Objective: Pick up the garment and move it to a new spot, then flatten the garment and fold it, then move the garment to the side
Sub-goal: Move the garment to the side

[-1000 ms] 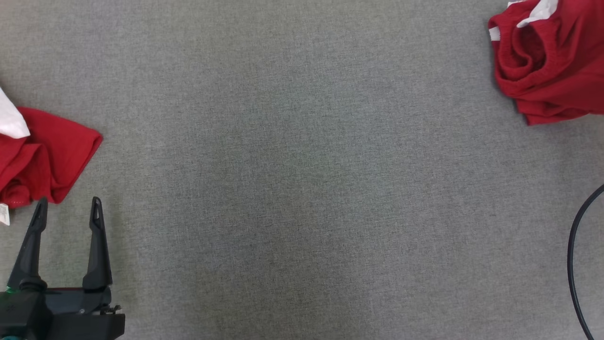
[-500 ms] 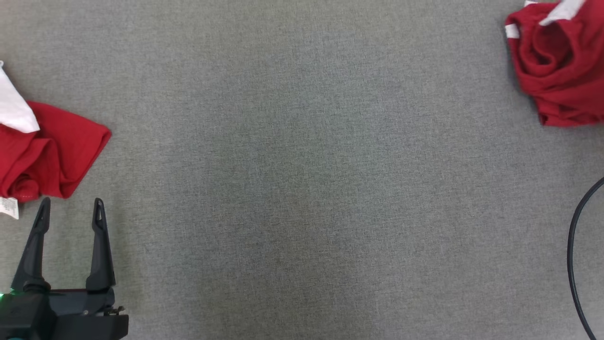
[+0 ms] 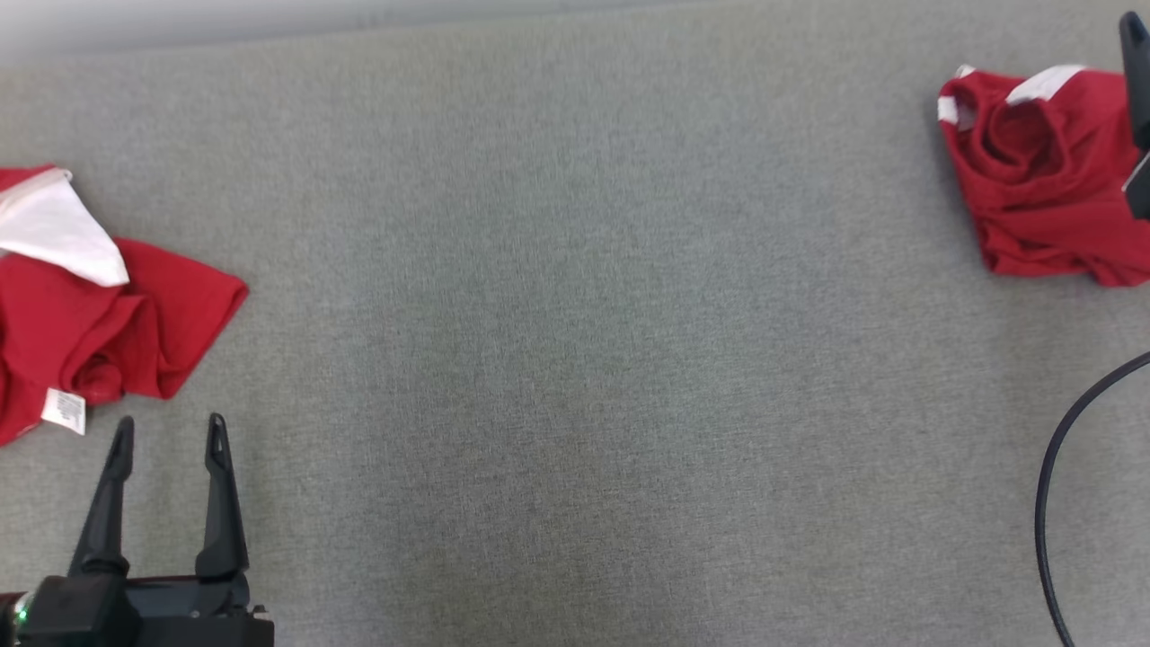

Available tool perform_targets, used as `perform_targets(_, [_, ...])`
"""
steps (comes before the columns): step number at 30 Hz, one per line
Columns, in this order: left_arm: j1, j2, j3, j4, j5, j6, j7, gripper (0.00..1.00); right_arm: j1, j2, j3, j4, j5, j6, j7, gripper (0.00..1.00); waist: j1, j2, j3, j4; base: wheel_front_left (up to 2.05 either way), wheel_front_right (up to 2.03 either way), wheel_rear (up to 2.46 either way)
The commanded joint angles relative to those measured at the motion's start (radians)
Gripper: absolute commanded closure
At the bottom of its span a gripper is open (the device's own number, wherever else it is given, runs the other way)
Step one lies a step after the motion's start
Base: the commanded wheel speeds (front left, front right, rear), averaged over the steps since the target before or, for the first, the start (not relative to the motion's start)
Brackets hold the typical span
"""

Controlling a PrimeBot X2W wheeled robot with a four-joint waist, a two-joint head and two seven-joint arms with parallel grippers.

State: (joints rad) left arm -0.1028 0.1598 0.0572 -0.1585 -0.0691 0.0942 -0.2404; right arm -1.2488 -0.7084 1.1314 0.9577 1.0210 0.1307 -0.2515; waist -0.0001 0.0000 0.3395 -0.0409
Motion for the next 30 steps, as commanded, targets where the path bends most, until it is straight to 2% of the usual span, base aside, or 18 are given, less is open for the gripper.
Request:
perform_targets(1, [0.013,-0.001,-0.001,0.010,-0.004,0.002,-0.009,0.00,0.022,0.007,-0.010,-0.012,0.010,0.000,-0.008,0.00,0.0001,0.0000,-0.043,-0.005,0.00,0.00,0.00])
perform_targets(5, [0.023,-0.013,-0.007,0.039,-0.013,0.001,-0.016,0.00,0.065,0.021,-0.086,-0.075,0.013,0.000,-0.015,0.00,0.0001,0.0000,-0.082,-0.008,0.00,0.00,0.00])
perform_targets(13, [0.032,-0.019,-0.002,0.078,-0.030,0.003,-0.023,0.00,0.233,0.076,-0.330,-0.221,-0.093,0.000,-0.014,0.00,0.0001,0.0000,-0.138,-0.013,0.00,0.00,0.00])
perform_targets(22, [0.050,-0.033,-0.009,0.108,-0.042,0.001,-0.024,0.00,0.507,0.180,-0.582,-0.372,-0.268,0.000,-0.015,0.00,0.0001,0.0000,-0.218,-0.008,0.00,0.00,0.00])
perform_targets(30, [0.075,-0.043,-0.007,0.133,-0.047,-0.002,-0.024,0.00,0.699,0.276,-0.718,-0.461,-0.382,0.000,-0.015,0.00,0.0001,0.0000,-0.272,-0.003,0.00,0.00,0.00])
